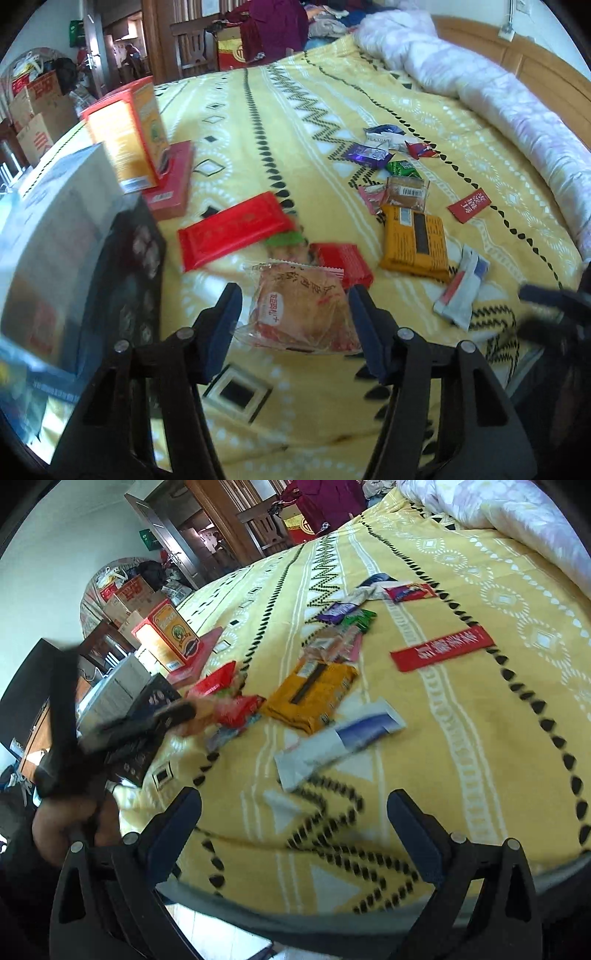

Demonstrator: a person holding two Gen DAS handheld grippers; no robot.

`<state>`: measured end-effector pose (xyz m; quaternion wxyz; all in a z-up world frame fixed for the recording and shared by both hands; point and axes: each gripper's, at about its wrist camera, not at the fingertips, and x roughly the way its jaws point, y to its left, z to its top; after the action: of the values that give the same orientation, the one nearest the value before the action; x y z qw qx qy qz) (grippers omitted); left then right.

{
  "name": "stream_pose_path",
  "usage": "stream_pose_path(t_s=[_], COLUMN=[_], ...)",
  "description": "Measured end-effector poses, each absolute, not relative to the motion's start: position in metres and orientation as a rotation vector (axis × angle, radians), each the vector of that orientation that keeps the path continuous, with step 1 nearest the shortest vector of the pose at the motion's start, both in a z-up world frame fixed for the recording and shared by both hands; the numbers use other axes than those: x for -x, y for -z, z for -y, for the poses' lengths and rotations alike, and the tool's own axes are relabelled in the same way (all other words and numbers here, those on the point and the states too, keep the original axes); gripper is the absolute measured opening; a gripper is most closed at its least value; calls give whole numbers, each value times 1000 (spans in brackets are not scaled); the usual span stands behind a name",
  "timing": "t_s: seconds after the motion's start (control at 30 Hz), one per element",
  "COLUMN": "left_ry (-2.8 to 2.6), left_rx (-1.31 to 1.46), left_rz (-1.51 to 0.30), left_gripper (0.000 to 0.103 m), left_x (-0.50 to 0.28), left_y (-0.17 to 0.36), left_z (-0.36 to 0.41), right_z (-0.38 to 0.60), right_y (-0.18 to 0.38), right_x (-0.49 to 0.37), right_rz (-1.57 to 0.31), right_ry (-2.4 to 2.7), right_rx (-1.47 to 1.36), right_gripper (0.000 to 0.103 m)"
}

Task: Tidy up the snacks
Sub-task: 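Grasp the round pastry packet with the left tool while the right tool grasps the red rectangular packet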

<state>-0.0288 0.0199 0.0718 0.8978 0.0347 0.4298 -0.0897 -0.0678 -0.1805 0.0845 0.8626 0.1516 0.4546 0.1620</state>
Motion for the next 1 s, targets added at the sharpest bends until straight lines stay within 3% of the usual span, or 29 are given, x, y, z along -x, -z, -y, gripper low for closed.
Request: stream_pose_path(t_s=[0.2,0.33,0.4,0.53,0.67,0.7,0.77,0.83,1.0], left_ry=[187,186,183,178,137,147,147,155,164], left_rx=[2,34,25,-8,-79,-92,-102,-100,-72], left_rz=[-951,-886,-824,-791,-843,-873,-896,-894,-901], left_gripper=[67,85,89,90,86,73,69,63,60], left_x=[59,72,75,64,55,54,57,59,61], left_y=[-35,-41,-48,-48,-29,-23,-18,-21,-22], left_z=[-59,-63,-61,-52,-46,-43,-42,-42,-44], right_z=[155,144,141,133,122,117,109,100,80], right_y=[-89,-86,-84,-83,-88,-89,-90,-86,-64], right_x=[43,44,46,47,39,35,28,16,-19], right_rz=[-955,-982,-990,-998,-988,-986,-982,-996,-1036], right_ry=[-355,-357,-359,-377,-427,-447,-482,-518,-509], right_rx=[-308,-287,-285,-278,-275,-276,-277,-293,-327], right_gripper=[102,102,102,102,99,96,91,77,71])
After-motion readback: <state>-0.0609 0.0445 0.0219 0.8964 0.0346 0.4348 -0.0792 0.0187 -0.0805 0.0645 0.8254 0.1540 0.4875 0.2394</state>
